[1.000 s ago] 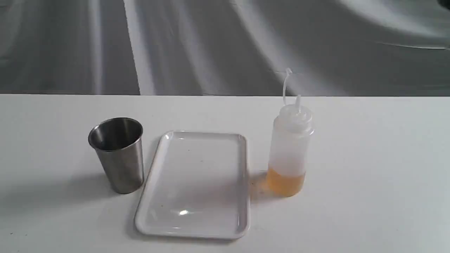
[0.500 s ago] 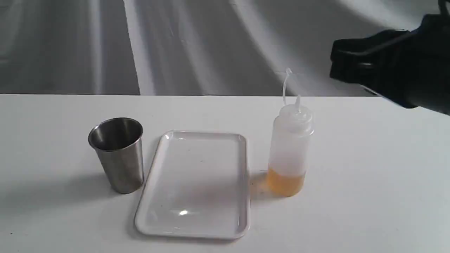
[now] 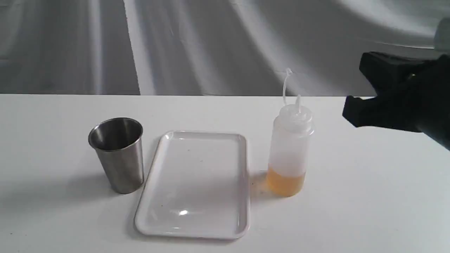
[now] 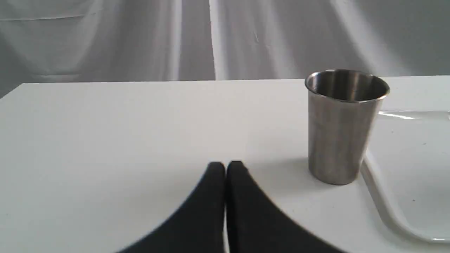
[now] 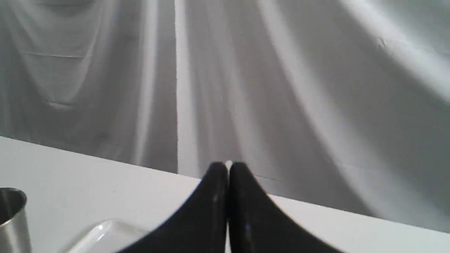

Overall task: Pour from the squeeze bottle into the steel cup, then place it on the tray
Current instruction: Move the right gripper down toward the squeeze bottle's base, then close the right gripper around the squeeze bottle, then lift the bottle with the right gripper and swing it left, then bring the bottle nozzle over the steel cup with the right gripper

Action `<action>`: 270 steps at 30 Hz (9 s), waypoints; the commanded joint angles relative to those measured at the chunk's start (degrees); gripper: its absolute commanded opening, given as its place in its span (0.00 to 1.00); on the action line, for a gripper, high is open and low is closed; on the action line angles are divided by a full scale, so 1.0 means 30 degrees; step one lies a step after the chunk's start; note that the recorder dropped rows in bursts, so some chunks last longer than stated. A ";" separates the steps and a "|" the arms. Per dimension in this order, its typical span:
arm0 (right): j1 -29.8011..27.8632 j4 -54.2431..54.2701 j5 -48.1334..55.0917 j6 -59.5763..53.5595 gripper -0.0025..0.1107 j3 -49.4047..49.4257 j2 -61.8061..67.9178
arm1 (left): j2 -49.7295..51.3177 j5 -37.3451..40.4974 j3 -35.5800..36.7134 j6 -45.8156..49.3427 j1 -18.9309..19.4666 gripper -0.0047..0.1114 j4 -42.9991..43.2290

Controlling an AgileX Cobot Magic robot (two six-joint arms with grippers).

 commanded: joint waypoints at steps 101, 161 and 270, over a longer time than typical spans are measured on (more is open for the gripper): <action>-0.2918 -1.0958 -1.3165 0.9381 0.95 -0.0861 1.8548 | -0.0049 -0.0145 0.0085 -0.0036 -0.0155 0.04 -0.0014; -0.3597 -1.1803 -1.3718 0.9871 0.90 -0.5810 2.3136 | -0.0049 -0.0145 0.0085 -0.0080 -0.0155 0.04 -0.0014; 0.7102 -3.2013 2.2324 2.1868 0.02 -2.0283 1.8360 | -0.0049 -0.0145 0.0085 -0.0038 -0.0155 0.04 -0.0014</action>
